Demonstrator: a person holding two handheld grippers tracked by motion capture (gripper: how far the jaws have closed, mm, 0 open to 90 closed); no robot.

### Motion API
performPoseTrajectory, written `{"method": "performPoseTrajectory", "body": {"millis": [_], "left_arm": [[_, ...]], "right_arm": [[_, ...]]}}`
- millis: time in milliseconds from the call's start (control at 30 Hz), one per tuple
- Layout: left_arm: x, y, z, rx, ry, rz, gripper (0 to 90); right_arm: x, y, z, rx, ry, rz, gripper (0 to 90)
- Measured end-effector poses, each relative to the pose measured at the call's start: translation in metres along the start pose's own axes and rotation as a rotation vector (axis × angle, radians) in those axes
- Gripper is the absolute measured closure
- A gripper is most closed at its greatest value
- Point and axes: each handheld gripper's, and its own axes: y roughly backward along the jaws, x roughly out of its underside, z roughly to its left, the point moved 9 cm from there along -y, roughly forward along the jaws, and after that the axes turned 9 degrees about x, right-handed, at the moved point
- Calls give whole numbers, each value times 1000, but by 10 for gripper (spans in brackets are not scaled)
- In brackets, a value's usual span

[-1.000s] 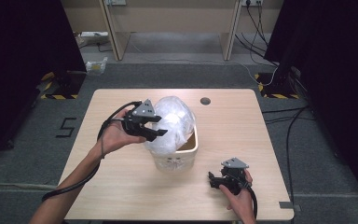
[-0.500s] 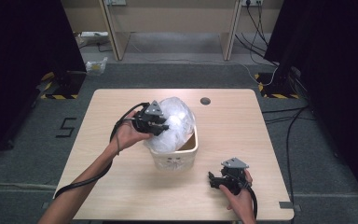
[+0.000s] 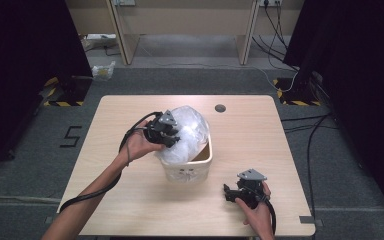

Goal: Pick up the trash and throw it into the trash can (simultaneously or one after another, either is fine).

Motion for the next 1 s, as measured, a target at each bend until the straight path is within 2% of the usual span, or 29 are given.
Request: {"method": "performPoseTrajectory", "body": {"millis": [167, 400, 500, 1000], "left_arm": [[-8, 20, -4, -12, 1, -81, 490], [-11, 48, -14, -5, 5, -157, 405], [-9, 58, -15, -2, 24, -190, 386], [28, 94, -2, -43, 82, -236, 353]], "right_arm": [[0, 0, 0, 0, 0, 0, 111], [0, 0, 0, 0, 0, 0, 111], [0, 0, 0, 0, -1, 0, 111], [0, 0, 0, 1, 1, 2, 111]]}}
